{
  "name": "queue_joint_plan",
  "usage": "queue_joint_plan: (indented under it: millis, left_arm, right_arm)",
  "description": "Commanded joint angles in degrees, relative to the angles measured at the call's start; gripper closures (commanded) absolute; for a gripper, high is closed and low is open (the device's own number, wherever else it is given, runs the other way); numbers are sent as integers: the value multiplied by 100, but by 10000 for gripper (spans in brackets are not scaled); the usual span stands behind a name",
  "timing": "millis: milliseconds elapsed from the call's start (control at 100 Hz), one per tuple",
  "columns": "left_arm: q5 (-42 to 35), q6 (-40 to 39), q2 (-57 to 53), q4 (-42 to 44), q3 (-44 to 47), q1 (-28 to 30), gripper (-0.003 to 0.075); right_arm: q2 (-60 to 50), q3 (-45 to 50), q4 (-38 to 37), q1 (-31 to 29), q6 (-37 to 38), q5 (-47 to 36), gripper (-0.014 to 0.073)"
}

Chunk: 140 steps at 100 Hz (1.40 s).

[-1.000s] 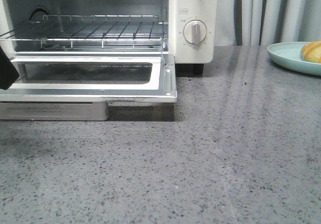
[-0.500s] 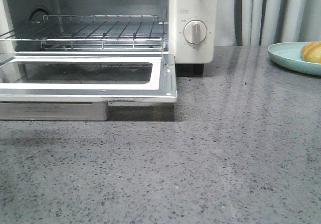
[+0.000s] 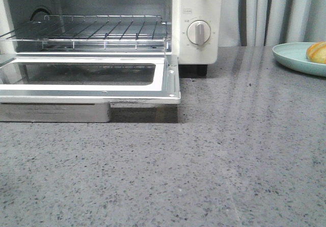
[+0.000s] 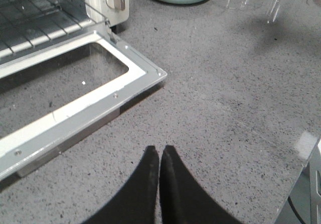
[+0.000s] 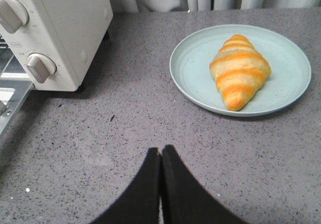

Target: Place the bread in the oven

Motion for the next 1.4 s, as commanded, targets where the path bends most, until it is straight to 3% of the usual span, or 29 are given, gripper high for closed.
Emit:
queue_joint_plan:
  millis: [0, 200, 390, 480, 920, 1200, 1310, 1390]
  left_arm:
    - [-423, -125, -89, -154, -53, -42, 742]
    - [-560, -125, -120, -154, -39, -42, 742]
    - [-856, -125, -120, -223, -39, -42, 742]
    - [-954, -125, -120, -284, -39, -42, 742]
    - [-964, -125, -120, -323, -39, -42, 742]
    - [-1258, -125, -120, -469, -39, -42, 742]
    - [-1338, -125, -120, -467, -39, -42, 742]
    - [-1351, -125, -120, -494, -39, -42, 742]
  right_arm:
    - [590, -775, -45, -12, -66, 135, 662]
    - [1956, -2163, -68, -308, -66, 529, 627]
    - [3279, -3152, -226, -848, -66, 833, 347]
    - [3945, -3490, -295, -943, -66, 932, 277]
    - [5566, -3614, -579, -943, -66, 550, 289]
    - [6218, -3614, -515, -957, 154, 600, 453]
    - [6285, -3614, -502, -957, 154, 627, 661]
    - [6226, -3614, -405, -957, 154, 501, 661]
